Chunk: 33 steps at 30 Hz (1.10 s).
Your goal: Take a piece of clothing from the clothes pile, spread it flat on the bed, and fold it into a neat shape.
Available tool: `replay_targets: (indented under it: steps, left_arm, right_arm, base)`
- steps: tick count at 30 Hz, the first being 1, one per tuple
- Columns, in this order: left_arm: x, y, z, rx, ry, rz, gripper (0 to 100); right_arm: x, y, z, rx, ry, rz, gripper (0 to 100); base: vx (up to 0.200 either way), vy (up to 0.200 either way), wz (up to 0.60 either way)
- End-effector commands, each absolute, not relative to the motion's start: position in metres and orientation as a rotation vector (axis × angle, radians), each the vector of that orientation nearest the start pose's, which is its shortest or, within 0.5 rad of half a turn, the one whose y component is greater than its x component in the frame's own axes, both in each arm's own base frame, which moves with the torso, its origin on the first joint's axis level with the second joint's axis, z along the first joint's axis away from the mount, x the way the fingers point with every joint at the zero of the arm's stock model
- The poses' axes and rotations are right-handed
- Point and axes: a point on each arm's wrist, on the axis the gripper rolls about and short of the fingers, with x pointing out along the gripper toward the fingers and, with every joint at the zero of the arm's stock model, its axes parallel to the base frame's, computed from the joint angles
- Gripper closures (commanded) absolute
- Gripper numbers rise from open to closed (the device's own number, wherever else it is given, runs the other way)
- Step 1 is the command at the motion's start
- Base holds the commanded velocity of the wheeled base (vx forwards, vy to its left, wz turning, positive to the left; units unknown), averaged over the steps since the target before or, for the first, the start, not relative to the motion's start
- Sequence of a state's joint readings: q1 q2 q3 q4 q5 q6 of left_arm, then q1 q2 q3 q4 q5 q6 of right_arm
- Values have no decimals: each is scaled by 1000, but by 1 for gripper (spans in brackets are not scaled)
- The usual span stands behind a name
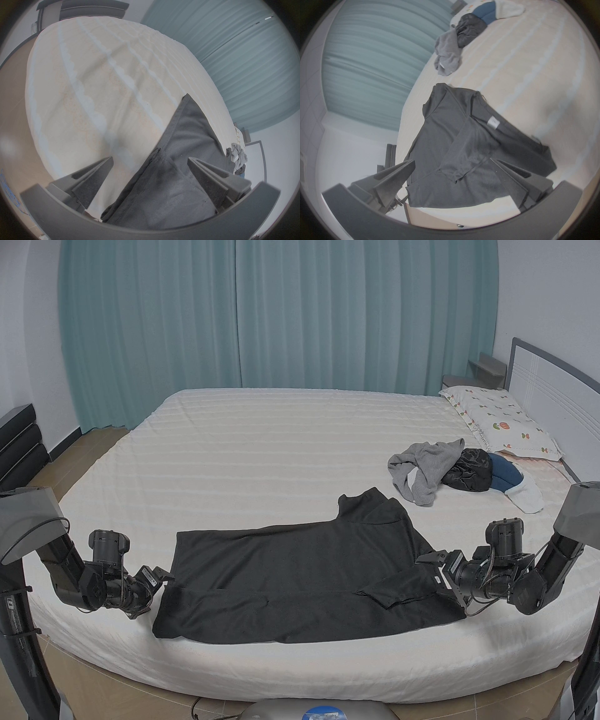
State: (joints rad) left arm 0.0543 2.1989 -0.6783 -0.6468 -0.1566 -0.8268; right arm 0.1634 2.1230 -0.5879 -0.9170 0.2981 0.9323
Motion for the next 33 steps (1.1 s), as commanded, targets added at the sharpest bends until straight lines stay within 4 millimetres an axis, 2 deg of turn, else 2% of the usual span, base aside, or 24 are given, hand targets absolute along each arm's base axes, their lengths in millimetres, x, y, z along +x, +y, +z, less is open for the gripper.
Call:
replay_targets:
  steps: [1,6,13,29,30,33]
  left_arm:
    - [316,21,-4,-890,866,279,0]
    - [312,22,-4,-903,838,243,0]
    - [312,22,-4,-901,834,240,0]
    - [311,22,-5,-900,835,240,0]
    - [311,22,-5,-901,835,241,0]
    - [311,22,-5,-901,835,241,0]
  right_arm:
    - [306,81,15,958,842,105,0]
    - [310,92,-6,949,856,96,0]
    - [313,102,-9,959,848,102,0]
    - [328,99,-13,964,800,60,0]
    - [329,98,-14,964,800,61,100]
    - [328,99,-13,963,800,61,100]
  base:
    - [0,0,0]
    - [0,0,0]
    - [0,0,0]
    - [0,0,0]
    - [0,0,0]
    - [0,0,0]
